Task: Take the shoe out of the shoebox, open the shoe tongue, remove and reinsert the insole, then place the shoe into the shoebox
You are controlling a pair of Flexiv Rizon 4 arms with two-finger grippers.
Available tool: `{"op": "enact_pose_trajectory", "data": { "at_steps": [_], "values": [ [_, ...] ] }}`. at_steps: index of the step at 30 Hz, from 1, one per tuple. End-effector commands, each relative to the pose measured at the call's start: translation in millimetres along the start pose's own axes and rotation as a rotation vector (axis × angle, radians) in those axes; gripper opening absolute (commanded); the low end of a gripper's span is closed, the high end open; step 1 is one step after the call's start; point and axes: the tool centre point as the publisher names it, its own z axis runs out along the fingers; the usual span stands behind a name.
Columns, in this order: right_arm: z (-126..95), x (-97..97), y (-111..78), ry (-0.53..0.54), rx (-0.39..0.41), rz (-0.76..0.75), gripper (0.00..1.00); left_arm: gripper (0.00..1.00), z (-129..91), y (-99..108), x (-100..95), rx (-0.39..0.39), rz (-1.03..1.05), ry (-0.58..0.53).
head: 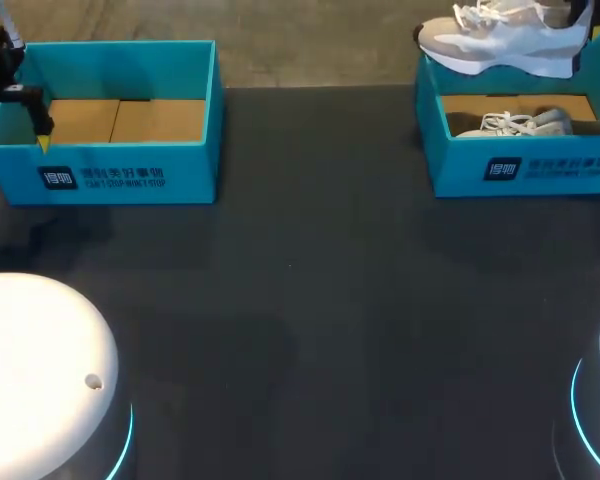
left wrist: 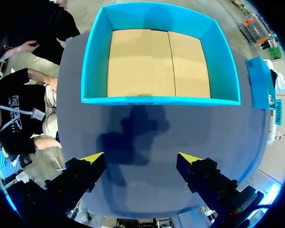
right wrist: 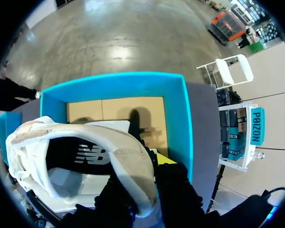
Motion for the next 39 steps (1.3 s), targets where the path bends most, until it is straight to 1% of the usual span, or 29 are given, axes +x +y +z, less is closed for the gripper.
{"op": "enact_pose_trajectory", "data": {
  "at_steps": [1, 4, 6, 8, 15, 22, 26, 39],
  "values": [
    [4, -5.2, 9.1, 0.003, 0.013, 0.000, 0.00, 1.00, -1, 1, 0.3, 0.000, 0.000, -0.003],
    [7, -8.2, 16.0, 0.002, 0.014, -0.001, 0.00, 1.00, -1, 1, 0.3, 0.000, 0.000, -0.003],
    [11, -9.6, 21.5, 0.032, 0.009, -0.008, 0.00, 1.00, -1, 1, 0.3, 0.000, 0.000, -0.003],
    [15, -10.4, 25.5, 0.022, 0.012, -0.009, 0.00, 1.00, -1, 1, 0.3, 0.000, 0.000, -0.003],
    [22, -14.0, 33.4, 0.024, 0.009, -0.009, 0.00, 1.00, -1, 1, 0.3, 0.000, 0.000, -0.003],
    [35, -2.1, 27.5, 0.026, 0.021, -0.028, 0.00, 1.00, -1, 1, 0.3, 0.000, 0.000, -0.003],
    [41, -1.4, 23.4, 0.033, 0.018, -0.025, 0.00, 1.00, -1, 1, 0.3, 0.000, 0.000, -0.003],
    [61, -19.4, 18.8, 0.037, 0.027, 0.015, 0.00, 1.00, -1, 1, 0.3, 0.000, 0.000, -0.003]
  ]
}}
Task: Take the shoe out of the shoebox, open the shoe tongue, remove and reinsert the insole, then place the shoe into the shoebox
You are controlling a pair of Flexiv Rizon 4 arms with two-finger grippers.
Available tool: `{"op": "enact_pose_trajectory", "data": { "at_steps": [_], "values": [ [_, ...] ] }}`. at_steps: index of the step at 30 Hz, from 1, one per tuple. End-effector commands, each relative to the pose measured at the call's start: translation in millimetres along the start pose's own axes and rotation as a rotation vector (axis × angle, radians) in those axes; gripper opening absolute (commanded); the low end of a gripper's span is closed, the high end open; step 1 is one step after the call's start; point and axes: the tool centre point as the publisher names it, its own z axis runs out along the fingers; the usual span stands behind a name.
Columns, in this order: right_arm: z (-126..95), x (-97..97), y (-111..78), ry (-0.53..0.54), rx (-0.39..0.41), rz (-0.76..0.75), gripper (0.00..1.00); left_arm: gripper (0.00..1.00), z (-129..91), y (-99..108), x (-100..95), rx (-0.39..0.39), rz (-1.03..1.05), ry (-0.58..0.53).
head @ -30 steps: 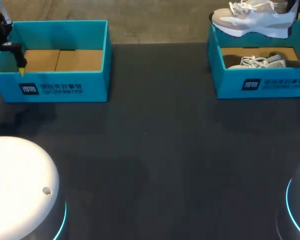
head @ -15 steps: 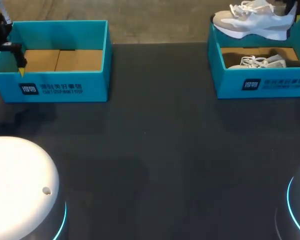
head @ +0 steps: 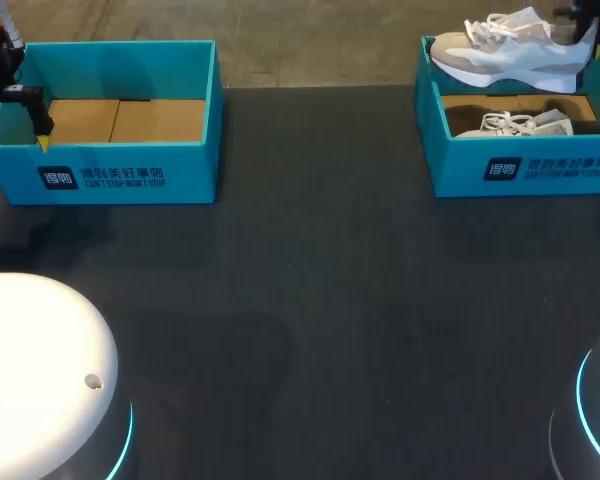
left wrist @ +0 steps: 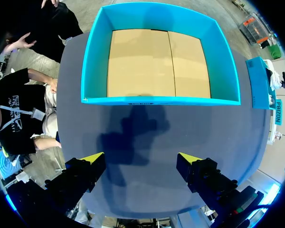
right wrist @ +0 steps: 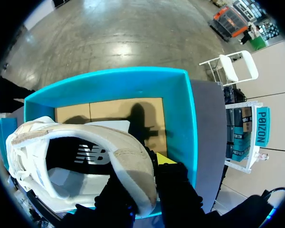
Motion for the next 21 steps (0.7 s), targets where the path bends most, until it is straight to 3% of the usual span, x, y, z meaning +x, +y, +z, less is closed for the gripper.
{"op": "enact_pose_trajectory", "data": {
  "at_steps": [1, 21],
  "values": [
    [5, -4.8, -0.4, 0.008, -0.004, 0.005, 0.00, 1.00, -1, 1, 0.3, 0.000, 0.000, -0.003],
    [22, -24.3, 26.1, -0.006, -0.002, 0.021, 0.00, 1.00, -1, 1, 0.3, 0.000, 0.000, -0.003]
  ]
}}
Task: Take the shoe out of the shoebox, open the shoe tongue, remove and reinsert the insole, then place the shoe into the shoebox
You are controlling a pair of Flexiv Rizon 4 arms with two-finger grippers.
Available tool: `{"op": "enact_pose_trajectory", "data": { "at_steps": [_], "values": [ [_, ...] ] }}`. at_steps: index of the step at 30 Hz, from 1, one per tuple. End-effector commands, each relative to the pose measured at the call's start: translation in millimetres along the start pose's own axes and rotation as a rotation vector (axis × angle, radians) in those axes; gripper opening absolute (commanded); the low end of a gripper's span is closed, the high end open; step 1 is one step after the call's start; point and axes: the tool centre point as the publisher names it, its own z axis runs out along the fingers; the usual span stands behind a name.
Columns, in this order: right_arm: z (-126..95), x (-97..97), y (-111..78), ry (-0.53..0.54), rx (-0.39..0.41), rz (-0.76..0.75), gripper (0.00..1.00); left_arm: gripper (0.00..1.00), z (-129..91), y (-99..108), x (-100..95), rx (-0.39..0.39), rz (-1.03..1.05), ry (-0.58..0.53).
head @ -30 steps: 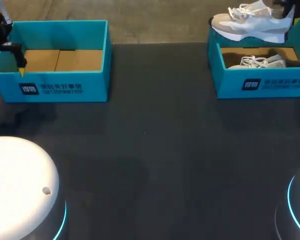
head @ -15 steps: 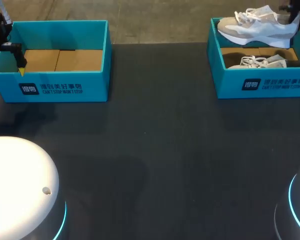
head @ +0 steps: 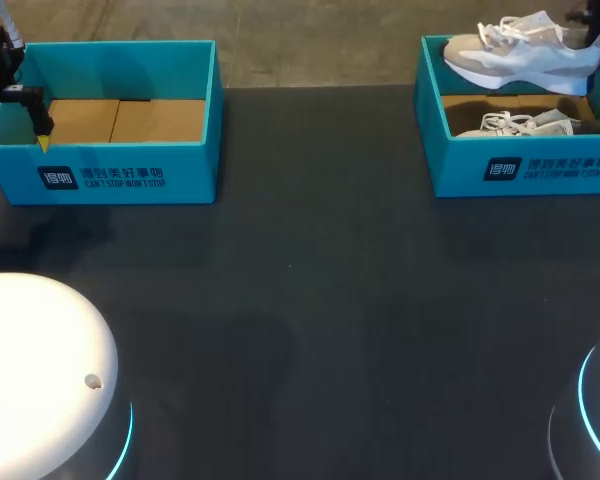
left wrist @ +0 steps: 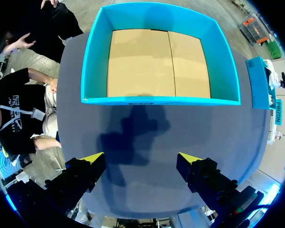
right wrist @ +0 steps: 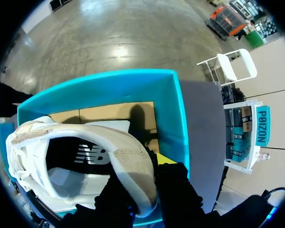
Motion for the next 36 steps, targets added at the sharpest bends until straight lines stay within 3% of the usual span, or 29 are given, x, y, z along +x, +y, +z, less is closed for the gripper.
{"op": "enact_pose_trajectory", "data": {
  "at_steps": [1, 14, 36],
  "values": [
    [6, -2.3, 13.5, -0.001, 0.015, 0.000, 0.00, 1.00, -1, 1, 0.3, 0.000, 0.000, -0.003],
    [22, -8.0, 19.8, 0.001, 0.001, -0.007, 0.00, 1.00, -1, 1, 0.3, 0.000, 0.000, -0.003],
    [40, -10.4, 10.5, -0.023, -0.006, -0.019, 0.00, 1.00, -1, 1, 0.3, 0.000, 0.000, -0.003]
  ]
}}
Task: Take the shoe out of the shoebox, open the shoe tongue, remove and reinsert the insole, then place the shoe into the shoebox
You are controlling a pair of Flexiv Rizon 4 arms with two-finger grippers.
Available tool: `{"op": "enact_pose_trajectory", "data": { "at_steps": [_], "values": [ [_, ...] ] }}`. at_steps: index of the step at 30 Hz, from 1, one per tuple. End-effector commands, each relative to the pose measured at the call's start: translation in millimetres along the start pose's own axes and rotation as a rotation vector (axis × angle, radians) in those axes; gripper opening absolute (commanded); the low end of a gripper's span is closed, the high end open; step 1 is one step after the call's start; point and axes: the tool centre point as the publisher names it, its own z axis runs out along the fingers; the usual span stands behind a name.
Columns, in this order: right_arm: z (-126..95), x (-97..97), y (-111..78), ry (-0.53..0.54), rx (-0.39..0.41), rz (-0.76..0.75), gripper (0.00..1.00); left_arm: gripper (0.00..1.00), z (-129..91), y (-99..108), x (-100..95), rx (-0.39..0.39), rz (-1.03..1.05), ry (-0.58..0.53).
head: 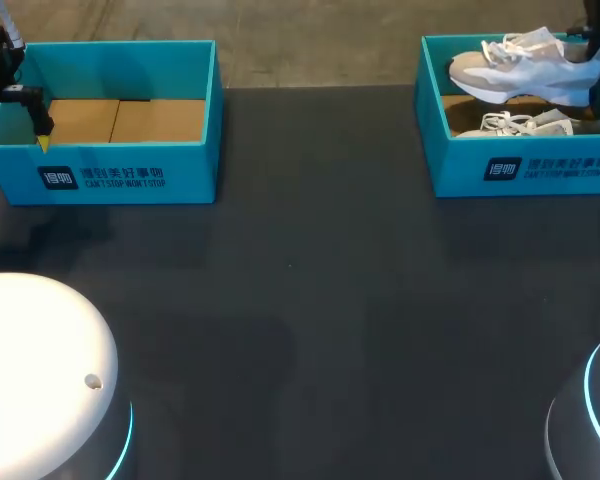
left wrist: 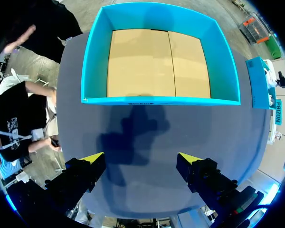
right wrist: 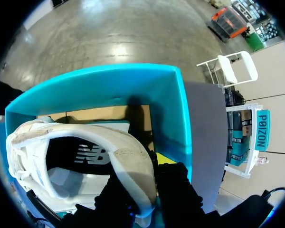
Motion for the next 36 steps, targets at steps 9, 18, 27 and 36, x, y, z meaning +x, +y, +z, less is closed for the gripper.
{"op": "enact_pose_trajectory", "data": {
  "at_steps": [9, 18, 27, 36],
  "values": [
    [6, -2.4, 5.5, -0.001, -0.012, 0.005, 0.00, 1.00, -1, 1, 0.3, 0.000, 0.000, -0.003],
    [12, -0.4, 9.7, -0.019, -0.018, 0.007, 0.00, 1.00, -1, 1, 0.3, 0.000, 0.000, -0.003],
    [18, 2.1, 10.3, -0.060, 0.006, 0.048, 0.00, 1.00, -1, 1, 0.3, 0.000, 0.000, -0.003],
    [18, 2.1, 10.3, -0.060, 0.006, 0.048, 0.00, 1.00, -1, 1, 0.3, 0.000, 0.000, -0.003]
  ]
}}
